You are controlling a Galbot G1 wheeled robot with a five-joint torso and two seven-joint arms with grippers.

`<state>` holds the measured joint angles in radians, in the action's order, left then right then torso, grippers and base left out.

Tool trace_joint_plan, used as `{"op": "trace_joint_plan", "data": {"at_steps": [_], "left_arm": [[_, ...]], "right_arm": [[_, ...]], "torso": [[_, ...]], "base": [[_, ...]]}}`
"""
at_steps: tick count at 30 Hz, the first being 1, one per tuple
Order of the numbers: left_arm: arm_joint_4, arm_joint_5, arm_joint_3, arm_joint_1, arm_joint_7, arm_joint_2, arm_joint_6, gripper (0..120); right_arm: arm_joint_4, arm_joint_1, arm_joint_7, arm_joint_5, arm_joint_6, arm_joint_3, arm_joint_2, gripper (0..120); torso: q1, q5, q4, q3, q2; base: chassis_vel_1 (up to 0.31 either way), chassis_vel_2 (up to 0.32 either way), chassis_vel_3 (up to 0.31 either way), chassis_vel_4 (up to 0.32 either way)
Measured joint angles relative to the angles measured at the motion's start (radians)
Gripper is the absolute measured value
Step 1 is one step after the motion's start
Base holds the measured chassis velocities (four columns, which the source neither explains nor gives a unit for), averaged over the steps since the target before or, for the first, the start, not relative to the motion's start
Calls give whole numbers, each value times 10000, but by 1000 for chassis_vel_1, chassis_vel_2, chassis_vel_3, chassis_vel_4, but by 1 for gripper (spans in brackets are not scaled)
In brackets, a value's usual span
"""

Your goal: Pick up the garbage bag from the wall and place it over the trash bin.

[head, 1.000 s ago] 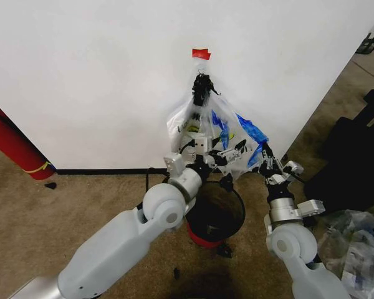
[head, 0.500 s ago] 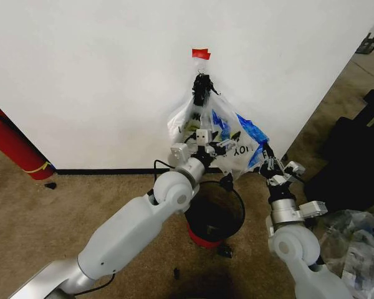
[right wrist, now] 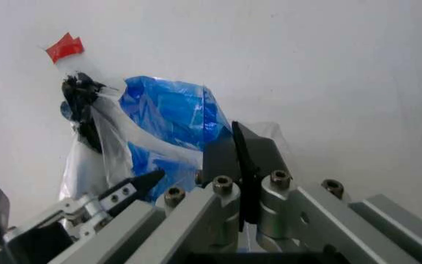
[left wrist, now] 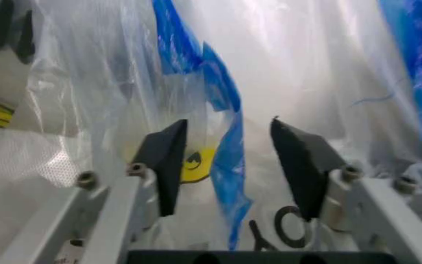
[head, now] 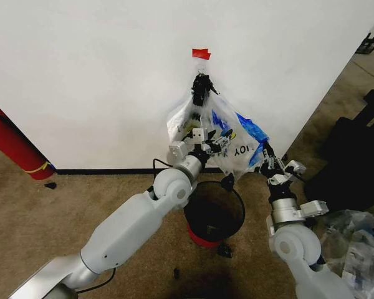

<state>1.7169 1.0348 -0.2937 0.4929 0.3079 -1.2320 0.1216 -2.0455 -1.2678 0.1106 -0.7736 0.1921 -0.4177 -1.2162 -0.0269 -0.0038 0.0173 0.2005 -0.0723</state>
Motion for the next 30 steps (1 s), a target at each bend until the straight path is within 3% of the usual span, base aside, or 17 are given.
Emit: {"op": "trace_joint_plan", "data": {"at_steps": [13,25,30], "left_arm": [[-299,2,-25,-87,100,-124,-83,0],[1033,350,793,513,353,426,-154,0],[2313,622,1723,1460,446,1351,-140,0]], "right_arm": [[-2,53,9,-70,0,-35,43,0],[7,115,53,-77,-7,-18,19,0],[44,220,109,-103,-58,63,-6,0]], "torso": [[0,-1,-1,0,0],[0,-2,0,0,-1],[2,-4,-2,0,-2]], "base": [[0,0,0,0],[0,0,0,0],[0,0,0,0]]}}
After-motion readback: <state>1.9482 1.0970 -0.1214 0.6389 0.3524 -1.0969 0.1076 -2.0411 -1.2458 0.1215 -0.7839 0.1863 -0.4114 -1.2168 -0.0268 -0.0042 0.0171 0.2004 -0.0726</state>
